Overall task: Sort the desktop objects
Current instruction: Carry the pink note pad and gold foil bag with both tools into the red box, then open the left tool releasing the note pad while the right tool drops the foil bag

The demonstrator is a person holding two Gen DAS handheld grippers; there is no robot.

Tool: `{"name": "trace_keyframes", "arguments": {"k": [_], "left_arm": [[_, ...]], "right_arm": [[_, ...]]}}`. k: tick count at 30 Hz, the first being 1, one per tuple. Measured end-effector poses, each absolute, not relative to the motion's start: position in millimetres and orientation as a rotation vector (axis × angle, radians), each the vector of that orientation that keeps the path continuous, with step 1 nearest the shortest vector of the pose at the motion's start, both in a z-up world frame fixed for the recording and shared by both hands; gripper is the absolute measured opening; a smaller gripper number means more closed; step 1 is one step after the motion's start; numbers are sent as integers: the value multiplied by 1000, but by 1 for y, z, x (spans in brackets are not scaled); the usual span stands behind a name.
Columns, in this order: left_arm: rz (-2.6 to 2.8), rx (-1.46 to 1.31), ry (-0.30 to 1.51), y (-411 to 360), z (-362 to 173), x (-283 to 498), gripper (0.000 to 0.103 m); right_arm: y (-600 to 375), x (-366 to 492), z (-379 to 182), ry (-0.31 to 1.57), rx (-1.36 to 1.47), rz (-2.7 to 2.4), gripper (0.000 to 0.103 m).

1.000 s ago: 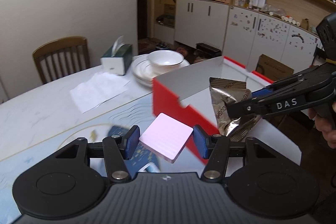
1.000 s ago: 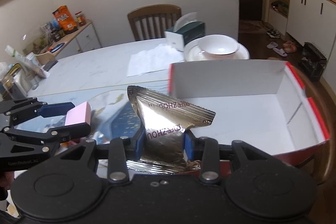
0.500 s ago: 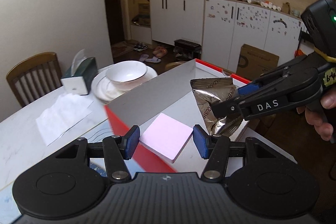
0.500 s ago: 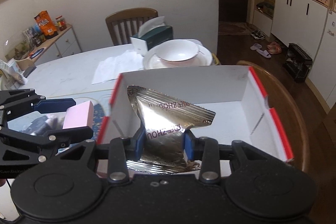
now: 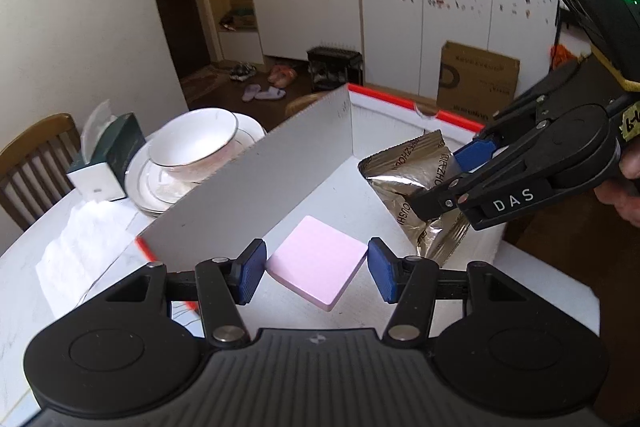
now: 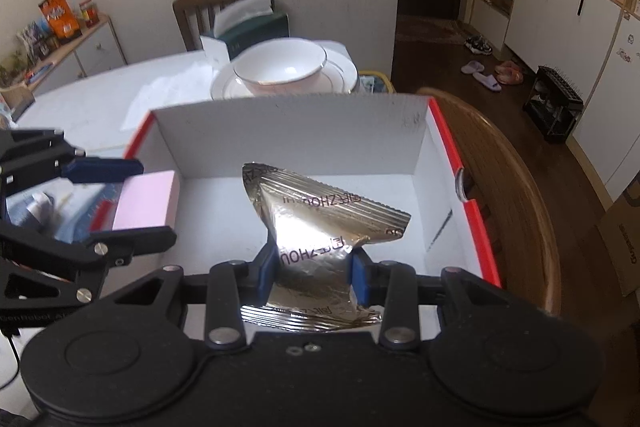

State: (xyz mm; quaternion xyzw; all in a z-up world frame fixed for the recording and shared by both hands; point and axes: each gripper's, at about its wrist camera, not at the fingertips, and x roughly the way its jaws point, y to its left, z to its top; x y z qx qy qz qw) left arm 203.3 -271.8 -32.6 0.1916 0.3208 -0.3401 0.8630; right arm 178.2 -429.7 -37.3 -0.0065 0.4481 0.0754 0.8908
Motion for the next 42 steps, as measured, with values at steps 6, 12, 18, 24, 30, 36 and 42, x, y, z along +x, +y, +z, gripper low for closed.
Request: {"name": "trace_keyframes", "arguments": {"k": [6, 12, 18, 24, 30, 36, 42], "left_arm": [[-716, 487, 719, -291, -52, 220, 54], [-707, 504, 824, -308, -67, 246, 54], [-694, 497, 973, -321, -86, 270, 54], [-708, 542, 1057, -332, -99, 276, 54], [-703, 559, 1125, -334, -108, 280, 54], [-695, 580, 1186, -333, -117, 282, 55], [-688, 626, 1214, -335, -124, 279, 55]], "right_arm": [[-439, 196, -57, 983, -50, 151, 37], [-440, 208, -75, 1041, -93, 172, 37], [-443, 219, -92, 1115, -96, 178, 36], [-445, 228, -94, 1141, -94, 191, 37], [-443, 231, -94, 1146, -97, 198, 37], [-445, 231, -94, 1146, -105, 205, 37], [-445, 230, -93, 1146, -103, 201, 39]]}}
